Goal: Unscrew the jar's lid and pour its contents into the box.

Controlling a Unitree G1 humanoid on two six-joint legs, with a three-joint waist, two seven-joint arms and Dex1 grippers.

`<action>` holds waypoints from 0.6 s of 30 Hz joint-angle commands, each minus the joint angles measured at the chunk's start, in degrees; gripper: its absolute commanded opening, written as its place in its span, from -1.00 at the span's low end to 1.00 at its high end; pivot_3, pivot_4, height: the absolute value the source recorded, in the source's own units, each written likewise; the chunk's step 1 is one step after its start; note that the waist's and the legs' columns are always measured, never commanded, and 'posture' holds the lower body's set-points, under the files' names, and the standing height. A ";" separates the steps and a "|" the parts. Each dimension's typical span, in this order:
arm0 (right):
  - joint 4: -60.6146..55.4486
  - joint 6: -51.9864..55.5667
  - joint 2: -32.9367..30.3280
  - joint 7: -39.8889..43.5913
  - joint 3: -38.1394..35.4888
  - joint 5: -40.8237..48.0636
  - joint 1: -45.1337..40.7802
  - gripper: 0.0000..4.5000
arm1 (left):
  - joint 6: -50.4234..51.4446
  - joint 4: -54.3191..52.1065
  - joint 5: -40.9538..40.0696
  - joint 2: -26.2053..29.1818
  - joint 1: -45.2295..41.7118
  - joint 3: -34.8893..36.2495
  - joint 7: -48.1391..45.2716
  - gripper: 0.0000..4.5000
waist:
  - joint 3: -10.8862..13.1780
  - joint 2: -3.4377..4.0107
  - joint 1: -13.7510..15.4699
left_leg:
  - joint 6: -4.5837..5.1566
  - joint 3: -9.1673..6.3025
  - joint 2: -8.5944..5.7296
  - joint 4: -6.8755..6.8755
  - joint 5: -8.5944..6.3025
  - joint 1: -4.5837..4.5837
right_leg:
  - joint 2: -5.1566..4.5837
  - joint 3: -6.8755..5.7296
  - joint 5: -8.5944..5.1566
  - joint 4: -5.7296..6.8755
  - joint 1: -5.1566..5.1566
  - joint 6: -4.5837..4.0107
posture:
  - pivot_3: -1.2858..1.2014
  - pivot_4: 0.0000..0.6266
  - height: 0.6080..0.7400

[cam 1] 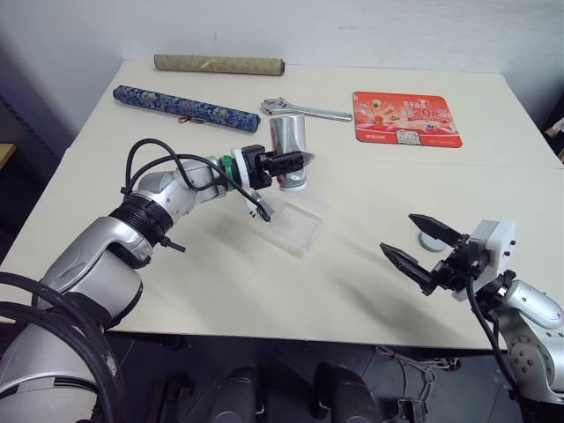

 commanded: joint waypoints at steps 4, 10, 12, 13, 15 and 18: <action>-0.05 -0.73 0.89 0.33 -0.06 0.71 -0.40 0.99 | -10.99 -0.86 -13.51 0.34 0.38 5.02 -6.26 0.04 | 0.00 0.00 -0.03 | 0.00 0.00 -0.01 0.02 0.00 0.01 | -0.03 0.00 0.00 0.04 0.00 0.00 | 0.03 -0.52 1.00; 0.55 -0.38 1.20 0.62 0.30 0.83 -0.50 0.99 | -23.17 6.13 -73.44 -5.66 9.11 26.07 -60.86 0.04 | -0.01 0.01 -0.33 | -0.01 0.00 -0.02 0.21 0.01 0.08 | -0.66 -0.13 -0.03 0.26 0.02 -0.05 | 0.03 -0.52 1.00; 0.77 -0.43 1.22 0.72 0.42 0.79 -0.48 0.99 | -13.19 4.10 -85.75 -7.52 10.58 32.50 -75.46 0.04 | 0.00 0.01 -0.41 | -0.01 -0.04 -0.04 0.49 0.00 0.02 | -0.53 -0.24 -0.04 0.41 0.02 -0.07 | 0.03 -0.52 1.00; 0.85 -0.47 1.24 0.76 0.49 0.78 -0.46 0.99 | -8.34 3.10 -90.31 -8.10 11.13 34.83 -81.28 0.04 | 0.00 0.01 -0.41 | -0.01 -0.05 -0.06 0.63 0.00 -0.05 | -0.28 -0.25 -0.04 0.41 0.02 -0.06 | 0.03 -0.52 1.00; 1.06 -0.62 1.25 0.89 0.72 0.69 -0.49 0.99 | 2.51 1.84 -97.27 -9.11 11.60 38.60 -91.11 0.04 | 0.00 0.01 -0.44 | 0.00 -0.04 -0.04 0.83 0.00 -0.11 | -0.17 -0.19 -0.02 0.49 0.03 -0.03 | 0.03 -0.52 1.00; 1.37 -1.11 1.32 1.34 1.43 0.25 -0.51 0.99 | 11.88 0.46 -100.11 -9.49 12.18 41.55 -96.14 0.04 | 0.00 0.01 -0.43 | 0.04 0.00 -0.05 0.85 0.02 0.00 | -0.08 -0.03 0.02 0.50 0.11 0.04 | 0.03 -0.52 1.00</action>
